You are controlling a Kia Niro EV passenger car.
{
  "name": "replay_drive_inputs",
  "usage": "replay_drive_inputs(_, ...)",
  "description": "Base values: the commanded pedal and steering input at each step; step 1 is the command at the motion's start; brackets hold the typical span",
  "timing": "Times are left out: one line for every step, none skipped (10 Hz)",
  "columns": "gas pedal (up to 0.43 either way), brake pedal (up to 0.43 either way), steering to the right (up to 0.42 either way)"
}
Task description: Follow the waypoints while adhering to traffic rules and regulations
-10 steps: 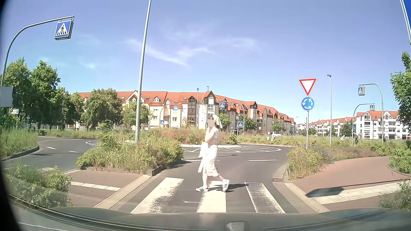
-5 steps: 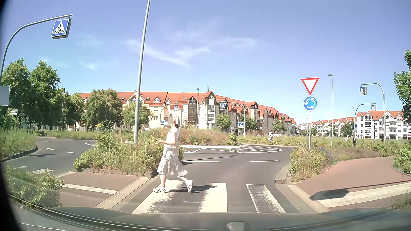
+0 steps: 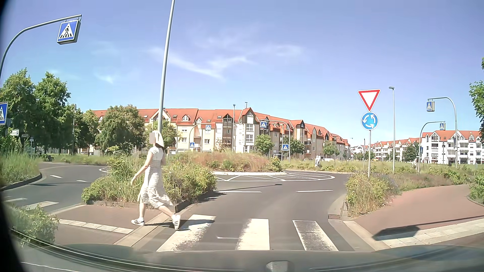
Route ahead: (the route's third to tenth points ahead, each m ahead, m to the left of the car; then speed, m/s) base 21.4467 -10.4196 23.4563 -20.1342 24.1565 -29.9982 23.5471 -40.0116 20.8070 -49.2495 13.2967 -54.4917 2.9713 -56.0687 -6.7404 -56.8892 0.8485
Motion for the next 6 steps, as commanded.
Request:
replay_drive_inputs(0.087,0.03,-0.043)
replay_drive_inputs(0.11,0.03,-0.044)
replay_drive_inputs(0.13,0.03,-0.044)
replay_drive_inputs(0.138,0.03,-0.044)
replay_drive_inputs(0.138,0.03,-0.044)
replay_drive_inputs(0.15,0.03,-0.044)
